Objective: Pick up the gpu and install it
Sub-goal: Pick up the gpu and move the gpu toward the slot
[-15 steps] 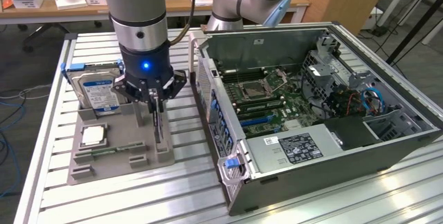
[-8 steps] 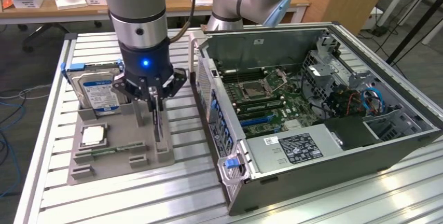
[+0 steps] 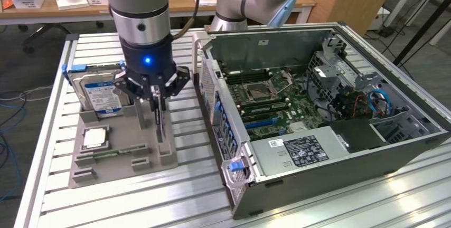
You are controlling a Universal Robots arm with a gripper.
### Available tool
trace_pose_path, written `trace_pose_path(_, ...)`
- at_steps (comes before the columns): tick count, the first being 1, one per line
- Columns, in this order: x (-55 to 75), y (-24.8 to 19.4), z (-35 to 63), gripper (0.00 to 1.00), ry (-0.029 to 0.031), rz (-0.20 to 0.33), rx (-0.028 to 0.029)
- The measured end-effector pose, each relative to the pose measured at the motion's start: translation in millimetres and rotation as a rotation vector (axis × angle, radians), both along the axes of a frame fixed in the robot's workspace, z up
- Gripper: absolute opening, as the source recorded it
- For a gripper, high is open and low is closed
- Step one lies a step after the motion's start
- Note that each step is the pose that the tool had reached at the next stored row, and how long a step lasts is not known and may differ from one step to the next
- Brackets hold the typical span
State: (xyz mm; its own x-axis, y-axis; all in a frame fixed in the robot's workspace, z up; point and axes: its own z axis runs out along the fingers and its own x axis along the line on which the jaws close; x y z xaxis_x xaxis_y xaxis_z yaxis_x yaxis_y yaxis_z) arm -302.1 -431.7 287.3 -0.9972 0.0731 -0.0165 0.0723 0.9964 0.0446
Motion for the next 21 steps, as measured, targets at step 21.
trace_pose_path(21, 0.0, 0.0, 28.0, 0.26, 0.0000, 0.000, 0.0000)
